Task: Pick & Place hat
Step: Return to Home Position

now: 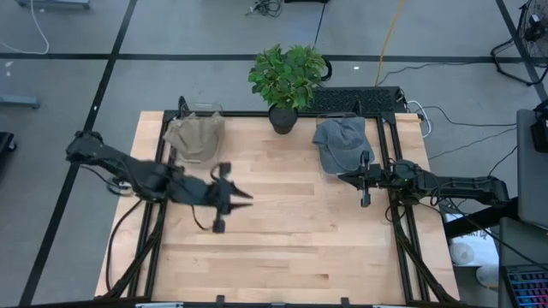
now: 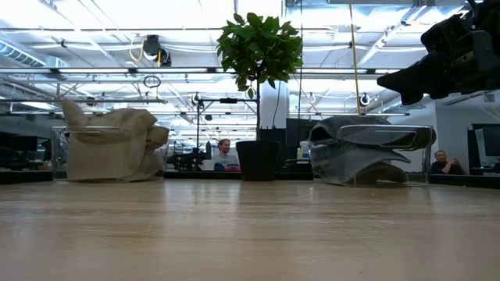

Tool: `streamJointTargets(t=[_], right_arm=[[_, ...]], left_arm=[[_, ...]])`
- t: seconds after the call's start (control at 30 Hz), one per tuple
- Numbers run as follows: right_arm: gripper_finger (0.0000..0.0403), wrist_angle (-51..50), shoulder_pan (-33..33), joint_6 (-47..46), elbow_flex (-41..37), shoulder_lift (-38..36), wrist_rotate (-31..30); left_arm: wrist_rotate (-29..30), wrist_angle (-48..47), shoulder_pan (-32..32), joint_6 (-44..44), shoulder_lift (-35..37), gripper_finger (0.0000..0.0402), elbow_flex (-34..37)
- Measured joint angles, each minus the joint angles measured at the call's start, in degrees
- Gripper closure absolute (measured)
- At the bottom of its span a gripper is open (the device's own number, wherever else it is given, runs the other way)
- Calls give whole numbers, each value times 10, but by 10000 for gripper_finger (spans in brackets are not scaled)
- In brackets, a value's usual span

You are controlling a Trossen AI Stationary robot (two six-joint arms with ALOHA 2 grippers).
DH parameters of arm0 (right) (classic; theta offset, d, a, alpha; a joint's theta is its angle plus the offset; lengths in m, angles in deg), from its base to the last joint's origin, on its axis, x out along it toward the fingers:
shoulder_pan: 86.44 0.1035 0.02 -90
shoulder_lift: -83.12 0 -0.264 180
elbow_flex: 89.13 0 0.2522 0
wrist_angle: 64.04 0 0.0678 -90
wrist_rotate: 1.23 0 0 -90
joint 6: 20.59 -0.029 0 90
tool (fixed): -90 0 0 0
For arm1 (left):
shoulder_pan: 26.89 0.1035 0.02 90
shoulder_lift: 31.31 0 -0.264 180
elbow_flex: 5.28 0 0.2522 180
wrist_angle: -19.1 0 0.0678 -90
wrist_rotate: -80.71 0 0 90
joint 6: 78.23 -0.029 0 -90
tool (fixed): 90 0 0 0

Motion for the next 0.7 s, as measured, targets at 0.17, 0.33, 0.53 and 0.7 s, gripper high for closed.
streamJointTargets(t=[0.17, 0.33, 0.53, 0.7], right_arm=[[403, 0, 0, 0, 0, 0, 0], [403, 0, 0, 0, 0, 0, 0], [403, 0, 0, 0, 0, 0, 0], [403, 0, 0, 0, 0, 0, 0]], left_arm=[[-4, 185, -33, 20, -23, 314, 137], [0, 367, -39, 48, -59, 314, 250], [30, 521, 12, 113, -119, 314, 312], [23, 569, 63, 161, -178, 314, 312]])
